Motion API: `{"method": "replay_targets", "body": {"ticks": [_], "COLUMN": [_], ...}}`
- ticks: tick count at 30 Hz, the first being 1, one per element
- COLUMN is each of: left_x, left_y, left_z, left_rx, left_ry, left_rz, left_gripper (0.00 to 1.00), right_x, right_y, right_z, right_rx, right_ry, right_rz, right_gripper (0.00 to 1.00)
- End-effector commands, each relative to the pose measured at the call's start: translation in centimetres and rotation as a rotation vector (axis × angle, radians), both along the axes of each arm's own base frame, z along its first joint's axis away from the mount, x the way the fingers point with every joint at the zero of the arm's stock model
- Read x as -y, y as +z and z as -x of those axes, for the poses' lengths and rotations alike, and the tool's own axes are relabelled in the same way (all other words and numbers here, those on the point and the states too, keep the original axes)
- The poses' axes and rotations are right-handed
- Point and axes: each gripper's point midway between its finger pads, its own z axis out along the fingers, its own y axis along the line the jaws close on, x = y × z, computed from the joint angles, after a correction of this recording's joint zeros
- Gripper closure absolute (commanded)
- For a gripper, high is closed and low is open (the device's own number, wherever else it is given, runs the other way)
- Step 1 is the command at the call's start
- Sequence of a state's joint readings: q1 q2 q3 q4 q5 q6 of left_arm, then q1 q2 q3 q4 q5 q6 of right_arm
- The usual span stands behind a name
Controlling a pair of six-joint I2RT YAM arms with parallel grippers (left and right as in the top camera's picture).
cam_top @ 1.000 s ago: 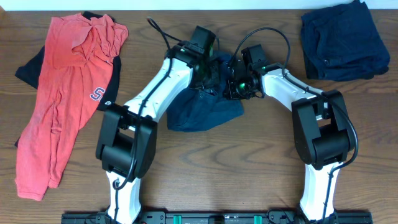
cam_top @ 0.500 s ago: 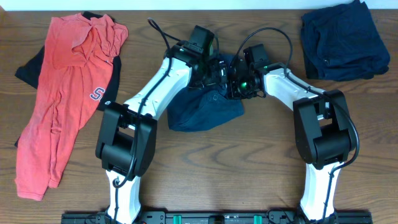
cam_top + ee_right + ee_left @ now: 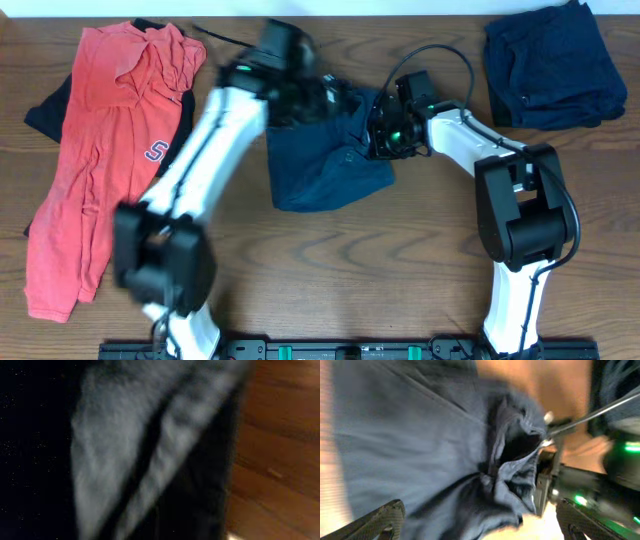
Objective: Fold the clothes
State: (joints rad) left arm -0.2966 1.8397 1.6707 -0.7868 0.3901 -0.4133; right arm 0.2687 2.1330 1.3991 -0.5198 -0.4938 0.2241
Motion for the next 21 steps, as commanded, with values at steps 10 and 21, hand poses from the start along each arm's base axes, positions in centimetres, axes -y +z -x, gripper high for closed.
{"method": "replay_targets", "body": {"ticks": [10, 21], "left_x": [-13.5, -16.9], "left_y": [9.8, 7.2], "left_z": [2.9, 3.9], "left_rx": [0.208, 0.097], "left_ry": [0.203, 0.266], "left_rz": [-0.179, -0.265], "left_gripper": [0.02, 0.02], "right_x": [4.4, 0.0], "right_y": [12.2, 5.1], "right_z": [-0.1, 1.6], "right_rx": [0.216, 0.114], "right_ry": [-0.027, 0.068], "right_rz": [0.009, 0.145], "right_gripper": [0.09, 0.01]}}
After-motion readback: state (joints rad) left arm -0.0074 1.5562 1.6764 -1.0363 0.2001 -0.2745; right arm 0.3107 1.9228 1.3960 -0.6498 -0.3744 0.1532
